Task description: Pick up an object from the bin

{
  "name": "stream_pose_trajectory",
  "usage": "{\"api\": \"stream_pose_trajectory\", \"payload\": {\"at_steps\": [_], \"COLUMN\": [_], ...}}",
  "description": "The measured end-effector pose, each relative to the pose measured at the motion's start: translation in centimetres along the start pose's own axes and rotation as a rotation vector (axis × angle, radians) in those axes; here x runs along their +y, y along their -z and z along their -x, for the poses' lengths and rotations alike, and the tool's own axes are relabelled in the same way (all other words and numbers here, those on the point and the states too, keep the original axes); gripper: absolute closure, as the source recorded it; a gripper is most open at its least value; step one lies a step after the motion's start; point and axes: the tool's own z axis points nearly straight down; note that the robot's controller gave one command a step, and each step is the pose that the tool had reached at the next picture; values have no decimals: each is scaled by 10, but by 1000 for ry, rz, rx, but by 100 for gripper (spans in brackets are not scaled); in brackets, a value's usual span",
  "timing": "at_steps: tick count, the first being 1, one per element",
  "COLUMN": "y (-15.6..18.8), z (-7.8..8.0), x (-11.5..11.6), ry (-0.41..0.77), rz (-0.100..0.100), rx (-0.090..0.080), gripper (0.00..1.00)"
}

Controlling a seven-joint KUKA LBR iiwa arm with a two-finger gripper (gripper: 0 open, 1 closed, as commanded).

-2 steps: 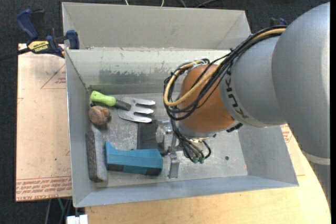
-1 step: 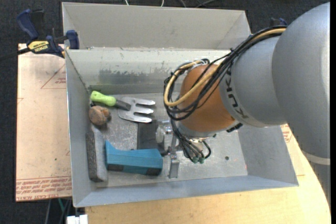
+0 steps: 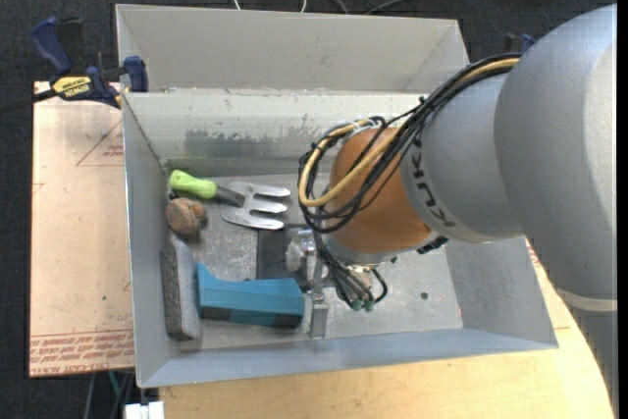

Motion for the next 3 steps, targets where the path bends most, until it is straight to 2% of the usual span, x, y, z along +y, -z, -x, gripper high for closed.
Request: {"api": "stream_pose_trajectory", "payload": {"at_steps": [1,2,3], "y": [-18,-23,-23], "z": [10,12,12], "x": [22,25,25], "ry": [211,107,107], "rz": [-1,-2,-2], "rx": [4,6,6], "gripper": [0,100,100]}}
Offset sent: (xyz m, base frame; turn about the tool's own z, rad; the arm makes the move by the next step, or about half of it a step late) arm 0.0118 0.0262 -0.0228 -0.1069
